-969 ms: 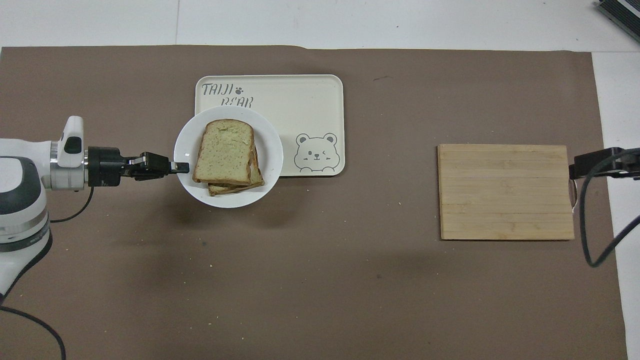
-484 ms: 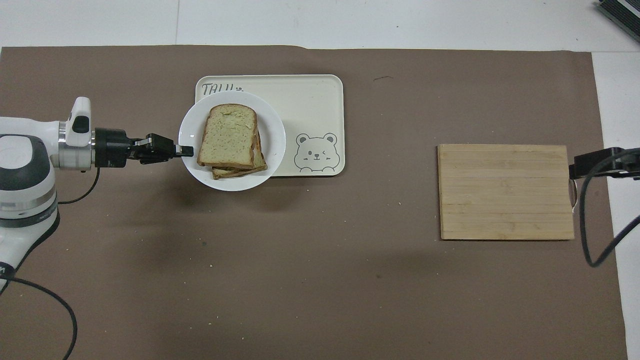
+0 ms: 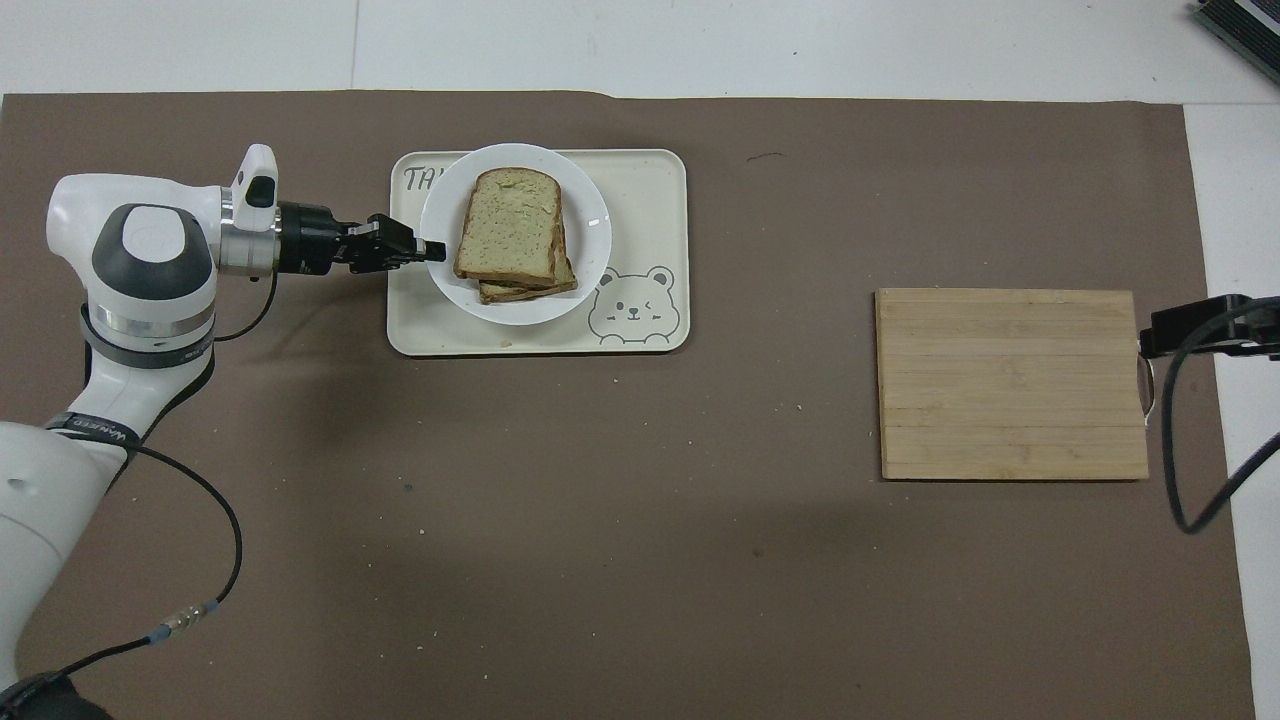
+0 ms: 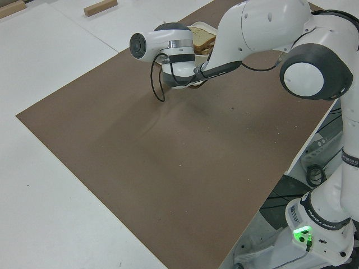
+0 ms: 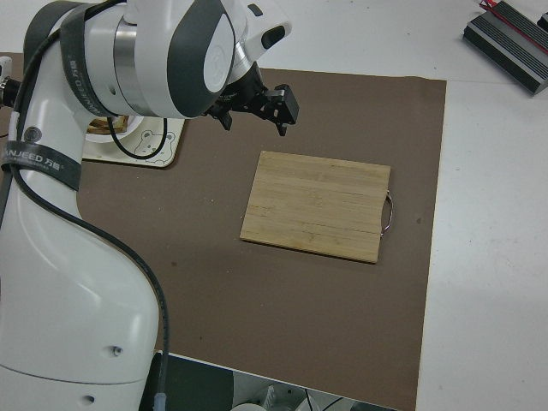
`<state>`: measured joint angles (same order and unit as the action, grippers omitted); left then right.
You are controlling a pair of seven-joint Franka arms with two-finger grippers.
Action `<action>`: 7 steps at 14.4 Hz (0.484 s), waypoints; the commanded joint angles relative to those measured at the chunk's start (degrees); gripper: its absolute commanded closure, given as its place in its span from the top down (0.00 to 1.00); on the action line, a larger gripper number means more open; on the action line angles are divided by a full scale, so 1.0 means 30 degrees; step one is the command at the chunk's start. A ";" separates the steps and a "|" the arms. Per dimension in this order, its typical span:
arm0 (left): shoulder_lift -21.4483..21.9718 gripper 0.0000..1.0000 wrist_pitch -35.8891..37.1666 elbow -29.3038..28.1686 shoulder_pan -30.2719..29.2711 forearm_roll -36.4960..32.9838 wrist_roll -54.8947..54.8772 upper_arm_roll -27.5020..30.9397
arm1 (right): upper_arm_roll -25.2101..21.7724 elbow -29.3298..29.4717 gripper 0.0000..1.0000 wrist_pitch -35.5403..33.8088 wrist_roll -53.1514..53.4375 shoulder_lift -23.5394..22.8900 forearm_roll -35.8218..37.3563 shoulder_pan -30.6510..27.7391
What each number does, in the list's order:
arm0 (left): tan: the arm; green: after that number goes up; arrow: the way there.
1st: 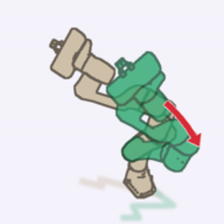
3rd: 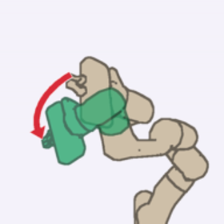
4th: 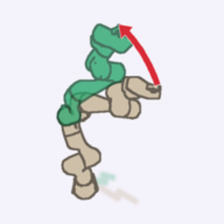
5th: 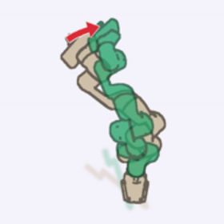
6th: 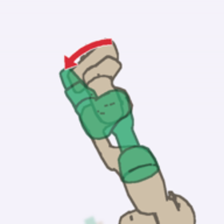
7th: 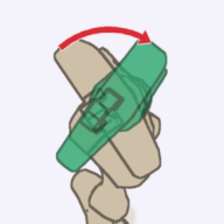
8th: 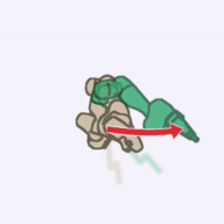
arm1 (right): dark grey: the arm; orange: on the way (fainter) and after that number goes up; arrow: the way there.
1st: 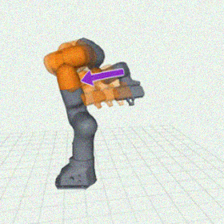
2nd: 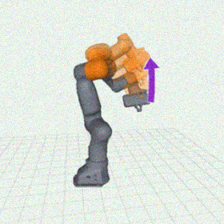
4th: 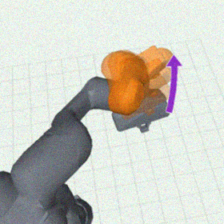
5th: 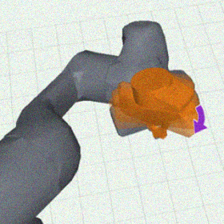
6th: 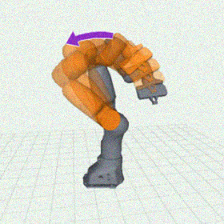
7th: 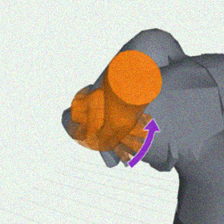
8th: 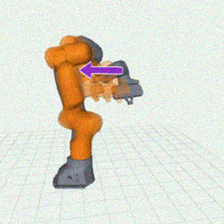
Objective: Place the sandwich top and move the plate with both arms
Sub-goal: 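Slide the plate with the left gripper onto the white tray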
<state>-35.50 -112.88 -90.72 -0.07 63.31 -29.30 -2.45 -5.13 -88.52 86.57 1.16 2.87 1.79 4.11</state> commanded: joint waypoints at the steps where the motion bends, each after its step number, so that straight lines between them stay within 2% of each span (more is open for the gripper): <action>1: -0.0004 0.00 -0.0635 0.0006 0.0491 0.0342 0.0390 0.0056 | 0.0129 -0.0407 1.00 0.0292 0.0316 0.0303 -0.0039 -0.0229; 3: -0.0004 0.00 -0.0664 -0.0082 0.0637 0.0314 0.0448 0.0085 | 0.0129 -0.0407 1.00 0.0292 0.0316 0.0303 -0.0039 -0.0229; 7: 0.0639 0.00 -0.1367 -0.1748 0.1166 0.0343 0.0419 0.0115 | 0.0129 -0.0407 1.00 0.0292 0.0316 0.0332 -0.0039 -0.0229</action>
<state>-35.65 -115.54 -92.69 2.84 63.35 -28.40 -2.50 -5.14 -88.52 86.57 1.16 2.87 1.79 4.11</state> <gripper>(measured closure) 0.947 0.000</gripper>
